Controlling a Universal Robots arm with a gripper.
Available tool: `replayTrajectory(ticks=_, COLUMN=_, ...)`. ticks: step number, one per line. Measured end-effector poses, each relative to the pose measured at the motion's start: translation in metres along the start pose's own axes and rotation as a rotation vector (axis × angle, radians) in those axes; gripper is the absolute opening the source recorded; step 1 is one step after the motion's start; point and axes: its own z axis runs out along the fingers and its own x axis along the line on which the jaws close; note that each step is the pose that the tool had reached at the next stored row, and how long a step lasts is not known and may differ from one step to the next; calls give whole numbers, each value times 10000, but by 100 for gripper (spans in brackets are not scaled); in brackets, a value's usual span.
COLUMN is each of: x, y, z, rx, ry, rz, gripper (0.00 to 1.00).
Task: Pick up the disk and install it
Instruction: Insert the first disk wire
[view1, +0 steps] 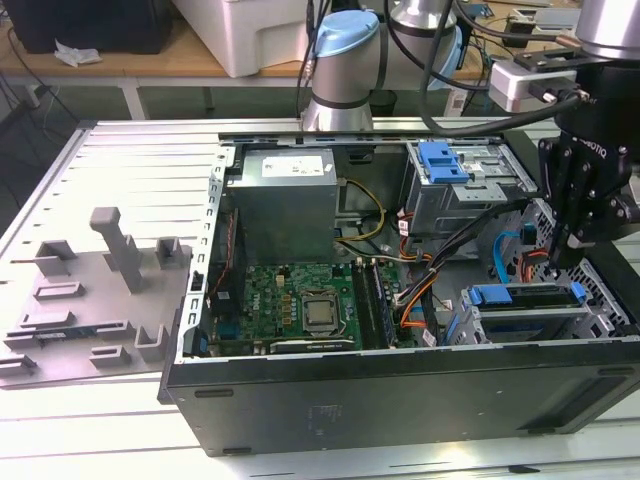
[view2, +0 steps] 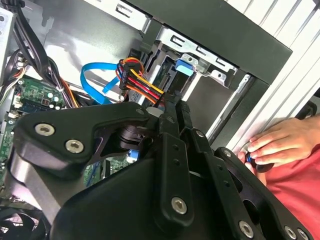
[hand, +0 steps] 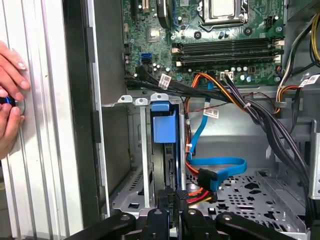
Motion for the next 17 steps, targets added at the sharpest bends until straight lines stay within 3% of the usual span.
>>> replayTrajectory(ticks=17, x=-22, y=15, z=126, rx=7, ry=-4, rz=-40, gripper=17)
